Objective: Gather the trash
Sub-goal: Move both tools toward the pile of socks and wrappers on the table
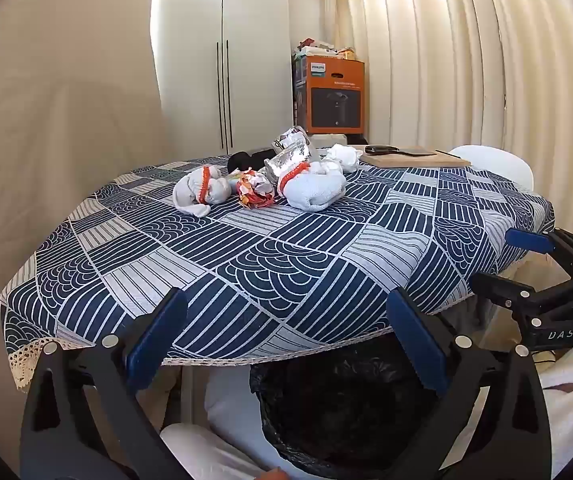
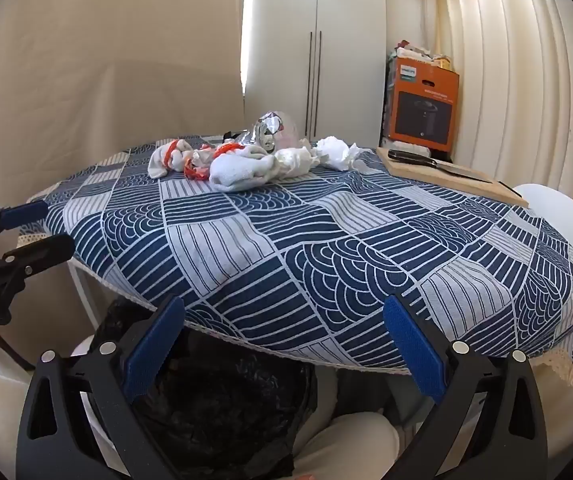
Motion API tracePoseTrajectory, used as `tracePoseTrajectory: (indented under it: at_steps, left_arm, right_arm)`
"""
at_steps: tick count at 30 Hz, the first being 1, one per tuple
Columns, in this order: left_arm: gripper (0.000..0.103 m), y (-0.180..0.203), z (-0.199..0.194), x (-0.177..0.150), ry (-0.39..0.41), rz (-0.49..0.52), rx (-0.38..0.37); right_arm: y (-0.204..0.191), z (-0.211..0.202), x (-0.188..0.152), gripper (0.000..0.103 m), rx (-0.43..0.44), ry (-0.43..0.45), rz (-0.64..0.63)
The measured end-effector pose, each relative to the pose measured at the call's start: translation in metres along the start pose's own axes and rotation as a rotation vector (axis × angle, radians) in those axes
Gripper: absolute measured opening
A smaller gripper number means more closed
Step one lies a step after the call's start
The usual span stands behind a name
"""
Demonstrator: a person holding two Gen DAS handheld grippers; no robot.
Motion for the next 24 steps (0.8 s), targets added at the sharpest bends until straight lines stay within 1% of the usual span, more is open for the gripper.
tracePoseTrajectory:
  at_steps: [17,24]
  left_arm:
    - [0.097,-0.0004,0.0011,-0.0029,-0.001,-0.003,0.000]
    - [0.097,0.0011,0.0052,-0.0036,-0.010,-0.006,-0.012]
  right_arm:
    - [-0.0003,0.0006,0.0008,0.095,-0.007,0.001,-0.012]
    - [0.0052,0.0033,0.0001,0.095,-0.038,-0.008,-0.014]
Point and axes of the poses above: each gripper's, at about its wrist camera, not at the fingertips, and z roughly the way its jaws point, y to its right, x to its top, the point moved 7 cm from there along z, roughly the way its jaws point, and after that the axes turned 7 degrees about -x, right-handed, at the moved point
